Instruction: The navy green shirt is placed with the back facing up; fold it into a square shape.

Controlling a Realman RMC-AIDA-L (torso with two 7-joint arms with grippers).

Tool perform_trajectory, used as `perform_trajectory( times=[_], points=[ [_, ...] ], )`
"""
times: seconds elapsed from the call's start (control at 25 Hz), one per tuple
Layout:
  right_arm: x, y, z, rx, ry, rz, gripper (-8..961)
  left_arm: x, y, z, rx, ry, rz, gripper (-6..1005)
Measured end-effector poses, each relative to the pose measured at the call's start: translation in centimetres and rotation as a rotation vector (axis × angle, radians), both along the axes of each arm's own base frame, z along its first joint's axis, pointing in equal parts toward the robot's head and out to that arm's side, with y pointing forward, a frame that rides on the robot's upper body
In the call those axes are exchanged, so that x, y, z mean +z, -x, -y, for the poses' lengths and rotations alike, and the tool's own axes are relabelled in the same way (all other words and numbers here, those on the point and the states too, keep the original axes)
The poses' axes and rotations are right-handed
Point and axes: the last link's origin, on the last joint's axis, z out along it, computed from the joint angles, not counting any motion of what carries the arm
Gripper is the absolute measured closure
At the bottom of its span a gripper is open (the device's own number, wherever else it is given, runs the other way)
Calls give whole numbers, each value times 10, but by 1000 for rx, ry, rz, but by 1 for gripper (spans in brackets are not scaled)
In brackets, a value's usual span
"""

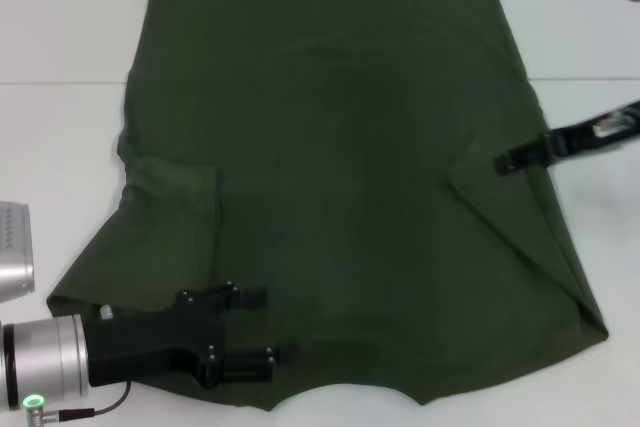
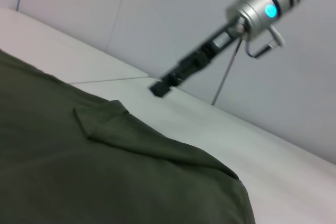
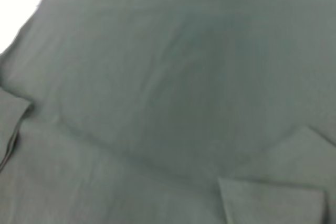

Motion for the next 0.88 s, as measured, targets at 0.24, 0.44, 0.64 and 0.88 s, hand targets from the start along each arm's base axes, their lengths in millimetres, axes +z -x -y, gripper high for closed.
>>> perform_trajectory(
  times=[0.24, 0.44, 0.64, 0.88],
  points=[
    [30, -40, 22, -127, -20, -73, 203, 6, 0, -4, 68, 24, 28, 65],
    [44, -69, 46, -170, -57, -194, 159, 22, 1, -13, 181, 56, 86, 65],
    [48, -91, 69, -212, -48, -290, 168, 38, 0, -15, 227, 75, 139, 65],
    [53, -107, 88, -266, -14, -297, 167, 58, 5, -17, 316, 136, 159, 65]
  ],
)
